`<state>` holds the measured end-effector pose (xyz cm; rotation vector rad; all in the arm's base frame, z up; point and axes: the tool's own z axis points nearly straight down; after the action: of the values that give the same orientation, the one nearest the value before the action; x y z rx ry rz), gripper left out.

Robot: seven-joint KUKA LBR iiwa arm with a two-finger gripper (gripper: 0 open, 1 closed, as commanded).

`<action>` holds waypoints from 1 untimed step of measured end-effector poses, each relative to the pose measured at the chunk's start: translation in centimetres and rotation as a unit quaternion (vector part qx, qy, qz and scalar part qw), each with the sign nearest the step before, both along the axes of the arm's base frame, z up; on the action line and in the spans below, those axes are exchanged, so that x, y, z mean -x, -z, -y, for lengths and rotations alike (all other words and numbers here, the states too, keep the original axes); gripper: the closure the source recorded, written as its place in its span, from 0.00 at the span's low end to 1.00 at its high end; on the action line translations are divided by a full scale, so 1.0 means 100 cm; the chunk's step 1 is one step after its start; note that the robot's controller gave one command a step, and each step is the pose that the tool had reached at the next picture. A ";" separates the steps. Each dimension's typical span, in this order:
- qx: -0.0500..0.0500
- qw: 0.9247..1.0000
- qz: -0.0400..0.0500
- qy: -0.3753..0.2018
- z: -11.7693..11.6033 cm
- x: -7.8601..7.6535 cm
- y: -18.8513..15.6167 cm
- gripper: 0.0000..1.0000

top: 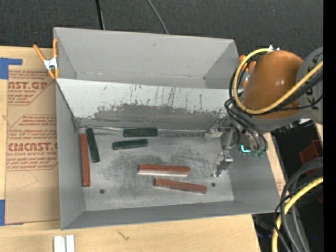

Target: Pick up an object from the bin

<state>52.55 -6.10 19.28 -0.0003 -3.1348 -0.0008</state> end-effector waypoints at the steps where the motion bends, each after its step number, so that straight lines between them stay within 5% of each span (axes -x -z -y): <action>1: 0.000 1.000 0.004 0.000 0.000 -0.002 -0.004 0.00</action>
Offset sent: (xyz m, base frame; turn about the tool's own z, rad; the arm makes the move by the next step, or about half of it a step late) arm -0.0051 0.0129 -0.1181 -0.0401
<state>52.72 -6.09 19.69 0.0007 -3.1428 0.0005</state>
